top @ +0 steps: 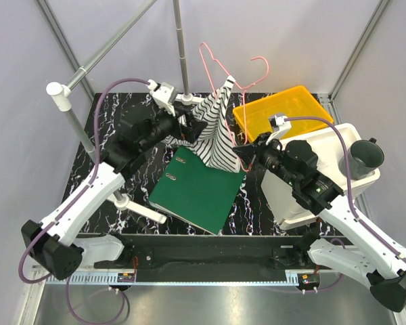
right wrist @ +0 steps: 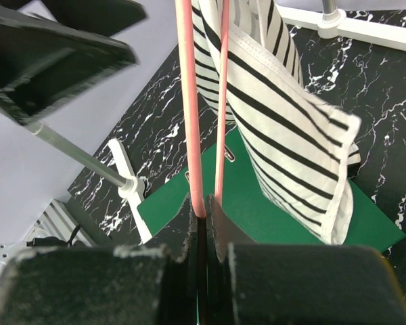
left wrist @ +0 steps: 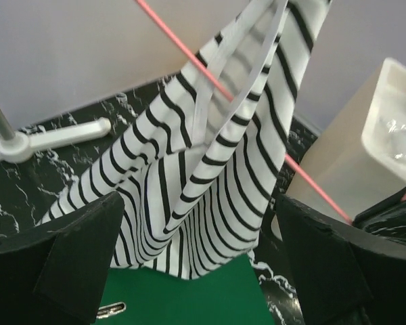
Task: Remove the tank top from the hanger
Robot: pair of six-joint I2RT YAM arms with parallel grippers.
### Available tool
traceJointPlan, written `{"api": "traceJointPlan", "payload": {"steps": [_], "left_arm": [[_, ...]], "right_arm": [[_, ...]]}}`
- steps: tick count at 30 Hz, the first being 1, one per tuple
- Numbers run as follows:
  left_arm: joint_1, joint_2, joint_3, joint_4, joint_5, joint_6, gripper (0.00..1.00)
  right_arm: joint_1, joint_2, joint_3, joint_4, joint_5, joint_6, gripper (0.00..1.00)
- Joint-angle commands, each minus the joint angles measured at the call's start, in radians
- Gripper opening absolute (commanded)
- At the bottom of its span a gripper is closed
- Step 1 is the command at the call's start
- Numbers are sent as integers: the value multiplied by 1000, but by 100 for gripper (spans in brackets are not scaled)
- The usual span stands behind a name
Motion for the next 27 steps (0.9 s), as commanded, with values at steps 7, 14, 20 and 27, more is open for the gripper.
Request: {"api": "traceJointPlan", "payload": {"steps": [7, 14, 20, 27], "left_arm": [[15, 65, 11, 53, 210, 99, 99], [17, 209, 61, 30, 224, 138, 99], [15, 281, 68, 95, 144, 101, 76], [23, 262, 34, 182, 69, 23, 4]], "right_arm": [[-2, -34, 42, 31, -61, 13, 0], [-2, -58, 45, 29, -107, 42, 0], [-2, -109, 32, 8, -144, 67, 0], [-2, -189, 2, -97, -135, 56, 0]]}}
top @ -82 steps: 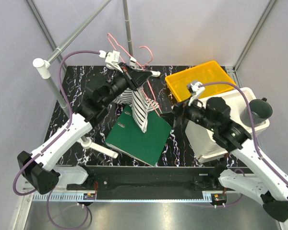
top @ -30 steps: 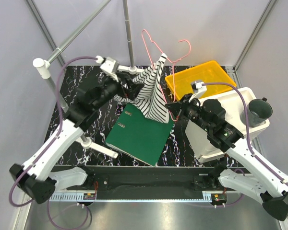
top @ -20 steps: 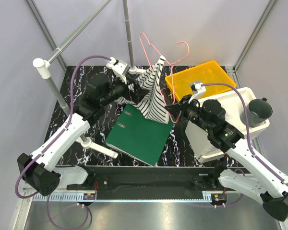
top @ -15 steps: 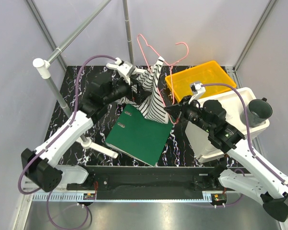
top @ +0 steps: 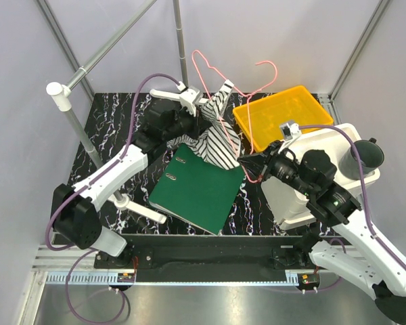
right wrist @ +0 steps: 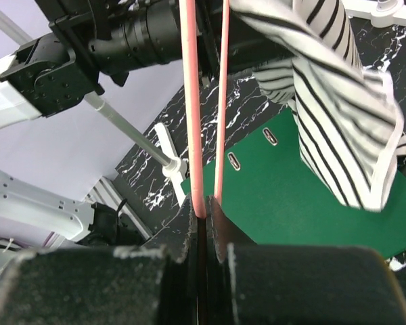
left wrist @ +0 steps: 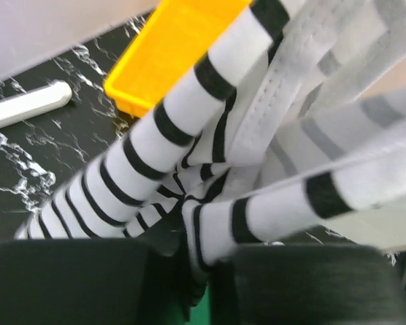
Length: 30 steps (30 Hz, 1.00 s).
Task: Remove the tank top from the hanger
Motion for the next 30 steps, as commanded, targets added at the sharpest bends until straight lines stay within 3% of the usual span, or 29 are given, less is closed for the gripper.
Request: {"api": "traceJointPlan", "payload": {"steps": [1, 10, 13, 23, 27, 30], "left_arm": [[8, -54, 2, 114, -128, -53, 0], [8, -201, -12, 132, -557, -90, 0], [9, -211, 39, 83, -628, -88, 0], [9, -218, 70, 50, -621, -98, 0], [8, -243, 48, 56, -667, -85, 0], [8, -250, 45, 48, -722, -59, 0]], "right_arm": [[-2, -59, 4, -25, 0, -19, 0], [-2, -154, -13, -273, 23, -111, 0], [-2, -172, -11, -339, 12, -120, 0], [-2, -189, 89, -494, 126, -154, 0], [-2, -151, 165, -566, 224, -179, 0], [-2, -149, 187, -609, 201, -180, 0]]}}
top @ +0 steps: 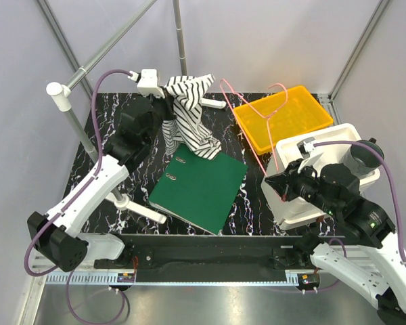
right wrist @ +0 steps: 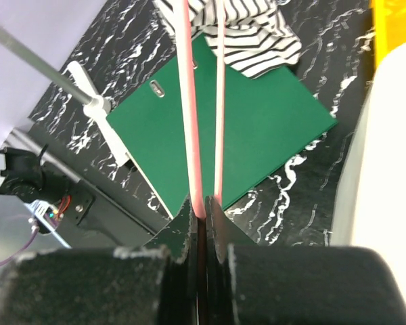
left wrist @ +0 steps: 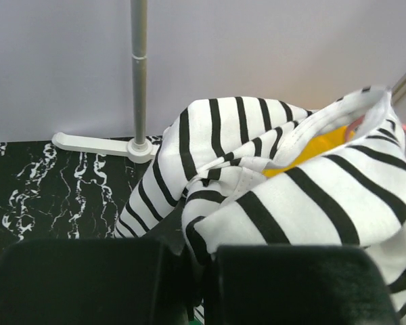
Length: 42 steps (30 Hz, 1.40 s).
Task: Remove the tank top from the hanger
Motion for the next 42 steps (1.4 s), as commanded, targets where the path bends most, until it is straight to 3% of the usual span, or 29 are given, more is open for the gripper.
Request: {"api": "traceJointPlan", "payload": {"steps": [1, 9, 16, 25, 35, 38, 42], "left_arm": [[2, -55, 13, 54, -112, 34, 0], [2, -76, -24, 72, -174, 76, 0], [2, -203, -137, 140, -136, 74, 0], [2, -308, -208, 155, -156, 96, 0], [2, -303, -217, 161, -148, 113, 0], [2, -308, -222, 165, -145, 114, 0], [2, -316, -225, 163, -145, 120, 0]], "right_arm": [[-2, -5, 66, -60, 52, -26, 0], [-2, 67, 186, -58, 28, -73, 0], [-2, 483, 457, 15, 9, -211, 0], [-28, 1028, 960, 37, -195, -319, 0], [-28, 1522, 1753, -98, -391, -290, 0], [-30, 1612, 1829, -62, -431, -276, 0], [-30, 1632, 1755, 73, -478, -228, 0]]}}
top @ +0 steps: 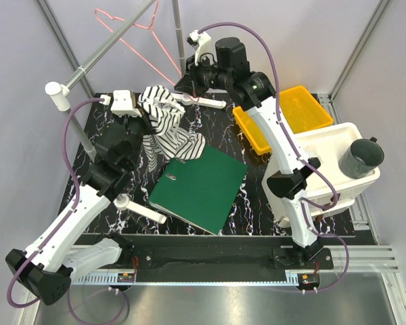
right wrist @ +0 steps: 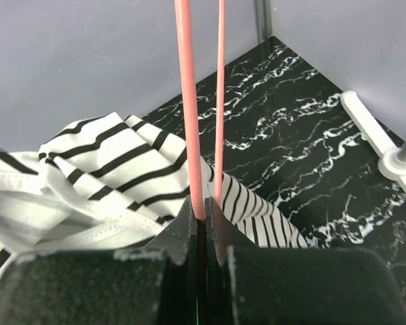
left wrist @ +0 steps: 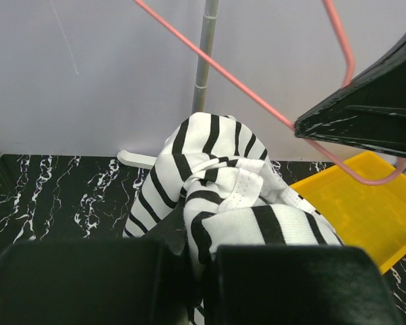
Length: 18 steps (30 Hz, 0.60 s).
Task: Remove the tank top from the hanger
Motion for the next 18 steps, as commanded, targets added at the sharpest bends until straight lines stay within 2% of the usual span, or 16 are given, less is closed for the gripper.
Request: {"api": "traceJointPlan", "payload": {"steps": [1, 5, 14, 18], "left_arm": [[2, -22, 0, 85, -15, 20, 0], [2, -33, -5, 83, -27, 26, 0], [2, -70, -17, 69, -44, 34, 0], [2, -84, -26, 71, -45, 37, 0]], "right_arm": [[-3, 34, -8, 177, -105, 57, 0], [4, 94, 38, 205, -119, 73, 0], [40, 169, 16, 252, -110, 51, 0], [41, 153, -25, 251, -73, 58, 0]]}}
